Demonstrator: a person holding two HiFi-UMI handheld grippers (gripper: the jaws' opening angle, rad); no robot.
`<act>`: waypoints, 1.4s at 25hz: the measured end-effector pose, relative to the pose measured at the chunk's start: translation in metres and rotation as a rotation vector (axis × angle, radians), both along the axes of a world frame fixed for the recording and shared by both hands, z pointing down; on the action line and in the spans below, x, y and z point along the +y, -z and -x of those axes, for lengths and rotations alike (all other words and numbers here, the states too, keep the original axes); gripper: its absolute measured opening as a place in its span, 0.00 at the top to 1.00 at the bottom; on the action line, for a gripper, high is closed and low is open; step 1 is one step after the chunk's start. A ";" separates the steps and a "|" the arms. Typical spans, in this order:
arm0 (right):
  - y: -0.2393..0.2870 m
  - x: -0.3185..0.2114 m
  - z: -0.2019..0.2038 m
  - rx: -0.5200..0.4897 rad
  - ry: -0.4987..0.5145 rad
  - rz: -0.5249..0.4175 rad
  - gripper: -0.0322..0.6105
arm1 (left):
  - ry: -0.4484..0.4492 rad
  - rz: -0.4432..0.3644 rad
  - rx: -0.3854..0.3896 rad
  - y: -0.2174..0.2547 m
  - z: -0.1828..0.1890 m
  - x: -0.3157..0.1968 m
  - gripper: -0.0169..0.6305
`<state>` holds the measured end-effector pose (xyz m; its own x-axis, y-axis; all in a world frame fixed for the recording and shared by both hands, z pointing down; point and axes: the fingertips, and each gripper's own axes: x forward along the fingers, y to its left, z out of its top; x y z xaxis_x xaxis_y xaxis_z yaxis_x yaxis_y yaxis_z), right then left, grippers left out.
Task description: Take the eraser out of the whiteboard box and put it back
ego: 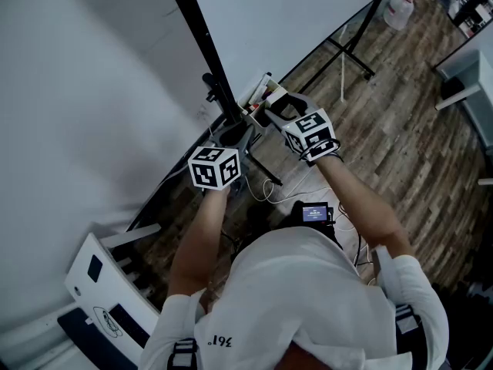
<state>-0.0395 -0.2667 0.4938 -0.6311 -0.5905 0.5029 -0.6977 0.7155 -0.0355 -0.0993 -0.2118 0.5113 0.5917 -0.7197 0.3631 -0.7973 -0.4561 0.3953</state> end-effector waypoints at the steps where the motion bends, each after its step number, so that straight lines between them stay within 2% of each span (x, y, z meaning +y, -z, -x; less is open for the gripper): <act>1: 0.002 0.000 0.000 0.000 0.000 -0.004 0.54 | 0.001 0.001 -0.003 0.000 0.001 0.001 0.86; 13: 0.023 0.009 -0.004 -0.026 -0.005 -0.044 0.54 | 0.012 -0.018 0.007 0.014 0.004 0.012 0.86; 35: 0.057 0.018 -0.009 -0.063 -0.009 -0.101 0.54 | 0.004 -0.103 0.039 0.057 0.001 0.020 0.86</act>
<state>-0.0307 -0.2490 0.4368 -0.6542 -0.6418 0.4001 -0.7025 0.7116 -0.0071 -0.1000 -0.1917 0.4540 0.6008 -0.7547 0.2638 -0.7844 -0.4928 0.3767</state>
